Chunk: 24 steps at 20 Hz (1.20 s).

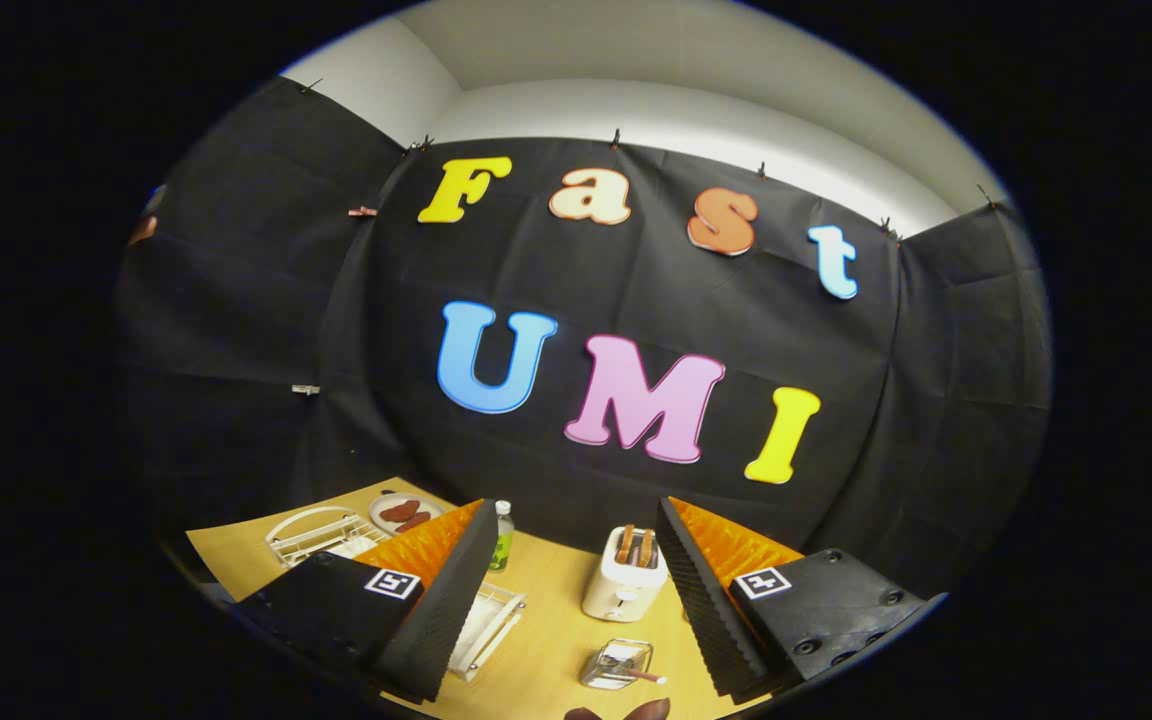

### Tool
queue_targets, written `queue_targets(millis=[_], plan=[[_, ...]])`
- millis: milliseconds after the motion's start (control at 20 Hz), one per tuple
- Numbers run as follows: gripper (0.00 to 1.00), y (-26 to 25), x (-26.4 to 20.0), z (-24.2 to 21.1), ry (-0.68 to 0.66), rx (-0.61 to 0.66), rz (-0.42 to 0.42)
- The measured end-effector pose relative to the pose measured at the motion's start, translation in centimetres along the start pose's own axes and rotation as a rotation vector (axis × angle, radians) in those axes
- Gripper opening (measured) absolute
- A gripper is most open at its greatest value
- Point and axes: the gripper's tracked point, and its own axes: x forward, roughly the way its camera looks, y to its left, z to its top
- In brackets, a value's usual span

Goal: Take the plate from the dish rack, then take the spoon from the basket and place it into the plate.

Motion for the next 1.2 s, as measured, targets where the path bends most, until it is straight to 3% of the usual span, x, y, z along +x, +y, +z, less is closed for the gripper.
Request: queue_targets(millis=[250, 500, 950, 1200], plan=[[0.98, 5.3, 4.9, -3.2, 0.22, 0.119, 0.074], [0.98, 11.2, 9.5, -9.6, 0.489, 0.209, 0.109], [0.96, 16.9, 16.7, -20.4, 0.785, 0.242, 0.024], [0.74, 18.1, 17.9, -25.2, 0.895, 0.209, -0.057]])
